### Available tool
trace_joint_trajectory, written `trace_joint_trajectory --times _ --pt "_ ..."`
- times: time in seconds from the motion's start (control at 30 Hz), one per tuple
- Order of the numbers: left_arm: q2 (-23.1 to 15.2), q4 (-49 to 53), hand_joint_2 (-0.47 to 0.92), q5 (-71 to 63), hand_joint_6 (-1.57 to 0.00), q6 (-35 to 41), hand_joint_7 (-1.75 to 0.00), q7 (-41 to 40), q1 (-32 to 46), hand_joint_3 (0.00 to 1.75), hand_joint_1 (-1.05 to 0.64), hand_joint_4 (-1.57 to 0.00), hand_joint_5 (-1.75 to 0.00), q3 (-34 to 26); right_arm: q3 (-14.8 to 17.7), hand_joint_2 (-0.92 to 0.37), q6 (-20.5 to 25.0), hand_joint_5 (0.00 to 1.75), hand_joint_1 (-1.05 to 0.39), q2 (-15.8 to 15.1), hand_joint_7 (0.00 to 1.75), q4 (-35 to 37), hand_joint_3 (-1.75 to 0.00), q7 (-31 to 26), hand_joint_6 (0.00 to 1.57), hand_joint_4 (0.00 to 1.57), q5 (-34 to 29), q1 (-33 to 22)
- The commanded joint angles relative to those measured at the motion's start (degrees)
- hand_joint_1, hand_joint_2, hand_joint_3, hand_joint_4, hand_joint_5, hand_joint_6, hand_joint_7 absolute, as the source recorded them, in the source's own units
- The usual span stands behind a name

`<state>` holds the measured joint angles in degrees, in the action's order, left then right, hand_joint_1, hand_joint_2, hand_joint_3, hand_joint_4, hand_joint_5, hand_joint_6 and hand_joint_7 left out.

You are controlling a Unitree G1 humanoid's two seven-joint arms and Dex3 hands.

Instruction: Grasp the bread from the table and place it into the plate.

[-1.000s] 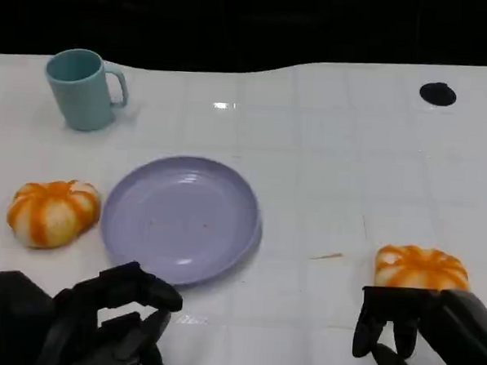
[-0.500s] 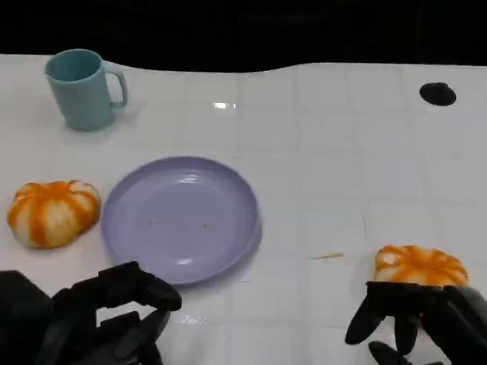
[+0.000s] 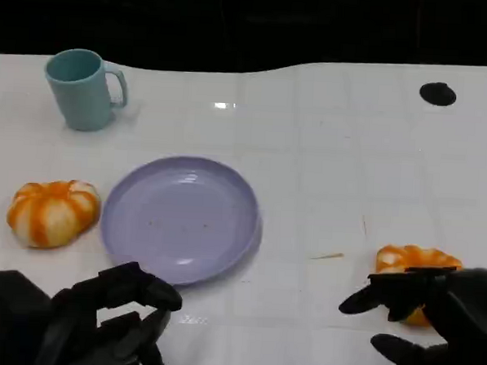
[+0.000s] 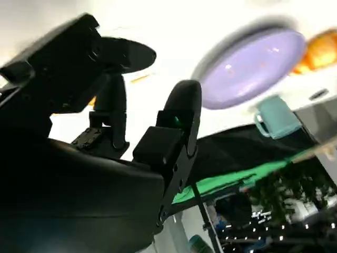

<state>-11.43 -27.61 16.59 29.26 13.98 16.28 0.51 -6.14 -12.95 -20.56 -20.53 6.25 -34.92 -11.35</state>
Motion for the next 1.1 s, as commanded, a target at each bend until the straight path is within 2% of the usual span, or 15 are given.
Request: trace_joint_trajectory --times 0.03,0.2,0.57,0.9,1.1 --pt "-0.77 0.04 0.86 -0.51 -0.61 -0.17 -1.28 0.16 0.33 0.59 -0.31 -0.62 -1.75 -0.17 1.10 -0.65 2.72 0.35 -0.26 -2.37 0.05 -3.51 -0.28 2.50 0.82 0.63 -2.86 0.07" --pt "-0.57 -0.20 0.86 -0.10 -0.62 0.24 -1.28 0.02 0.40 0.59 -0.30 -0.63 -1.75 -0.33 1.28 -0.71 5.86 0.24 -0.32 -3.74 0.00 -7.44 -0.11 5.42 0.67 0.49 -7.29 0.11" --pt "-0.86 -0.32 0.86 -0.67 -0.62 0.48 -1.28 -0.10 0.14 0.58 -0.31 -0.64 -1.75 0.12 0.03 -0.75 11.90 0.14 -0.44 -3.78 0.00 -11.46 -0.02 10.68 0.43 0.28 -18.76 1.06" --pt "-0.60 -0.02 0.86 -0.42 -0.63 0.44 -1.29 -0.05 -0.04 0.58 -0.31 -0.64 -1.75 0.00 -1.65 -0.76 14.58 0.15 -0.47 -3.77 0.00 -7.88 0.00 12.41 0.33 0.22 -23.35 3.44" --pt "-0.59 -0.17 0.87 -0.79 -0.62 0.30 -1.28 -0.16 0.08 0.58 -0.30 -0.63 -1.75 0.28 -2.74 -0.76 15.66 0.15 -0.45 -4.18 0.00 -3.14 0.00 12.77 0.30 0.20 -24.25 5.76"
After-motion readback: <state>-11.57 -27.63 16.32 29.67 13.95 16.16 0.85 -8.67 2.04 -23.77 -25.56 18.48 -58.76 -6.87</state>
